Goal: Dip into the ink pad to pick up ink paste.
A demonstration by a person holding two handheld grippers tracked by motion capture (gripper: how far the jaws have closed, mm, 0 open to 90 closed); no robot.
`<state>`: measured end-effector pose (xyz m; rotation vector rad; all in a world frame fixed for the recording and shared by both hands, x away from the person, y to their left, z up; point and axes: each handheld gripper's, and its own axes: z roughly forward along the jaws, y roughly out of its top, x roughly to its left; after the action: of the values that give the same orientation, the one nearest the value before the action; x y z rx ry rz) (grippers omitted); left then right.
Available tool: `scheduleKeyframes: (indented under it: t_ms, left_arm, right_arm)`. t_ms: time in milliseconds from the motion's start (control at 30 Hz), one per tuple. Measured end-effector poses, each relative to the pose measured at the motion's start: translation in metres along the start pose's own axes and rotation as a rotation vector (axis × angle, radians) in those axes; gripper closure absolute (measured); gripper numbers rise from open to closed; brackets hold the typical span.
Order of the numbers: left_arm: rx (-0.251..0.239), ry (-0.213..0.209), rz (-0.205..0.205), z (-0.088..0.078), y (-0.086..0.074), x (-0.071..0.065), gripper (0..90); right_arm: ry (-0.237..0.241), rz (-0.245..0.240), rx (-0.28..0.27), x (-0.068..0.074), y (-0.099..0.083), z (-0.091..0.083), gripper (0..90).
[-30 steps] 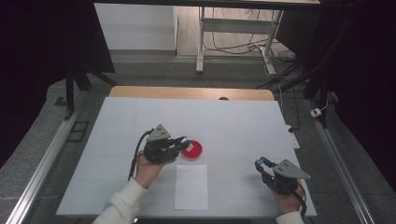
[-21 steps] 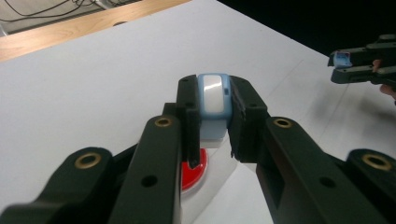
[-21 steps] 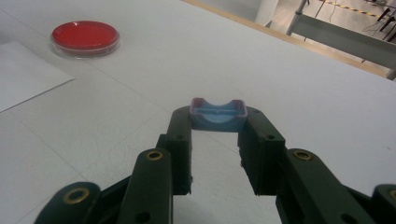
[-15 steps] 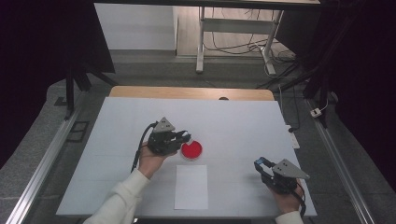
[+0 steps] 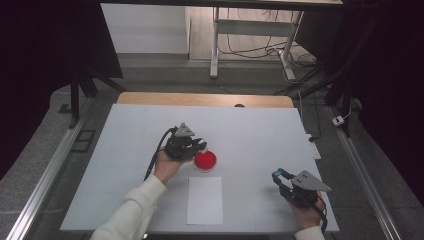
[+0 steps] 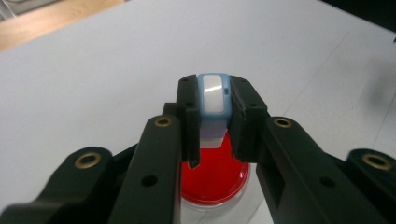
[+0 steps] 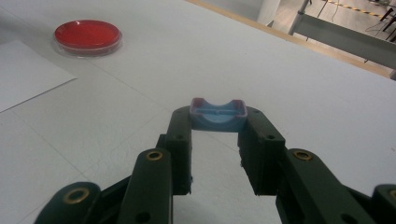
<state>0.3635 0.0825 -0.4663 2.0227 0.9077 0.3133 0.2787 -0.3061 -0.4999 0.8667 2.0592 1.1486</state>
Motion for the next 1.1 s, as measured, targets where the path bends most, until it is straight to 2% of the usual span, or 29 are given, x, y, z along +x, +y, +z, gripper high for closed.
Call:
scheduleKeyframes:
  t_ms: [600, 1100]
  left_arm:
    - [0.07, 0.005, 0.014, 0.016, -0.007, 0.0, 75.4]
    - [0.097, 0.019, 0.008, 0.025, -0.01, 0.003, 75.4]
  right_arm:
    - [-0.004, -0.001, 0.003, 0.0, 0.0, 0.0, 65.3]
    - [-0.002, -0.005, 0.007, 0.0, -0.001, 0.001, 65.3]
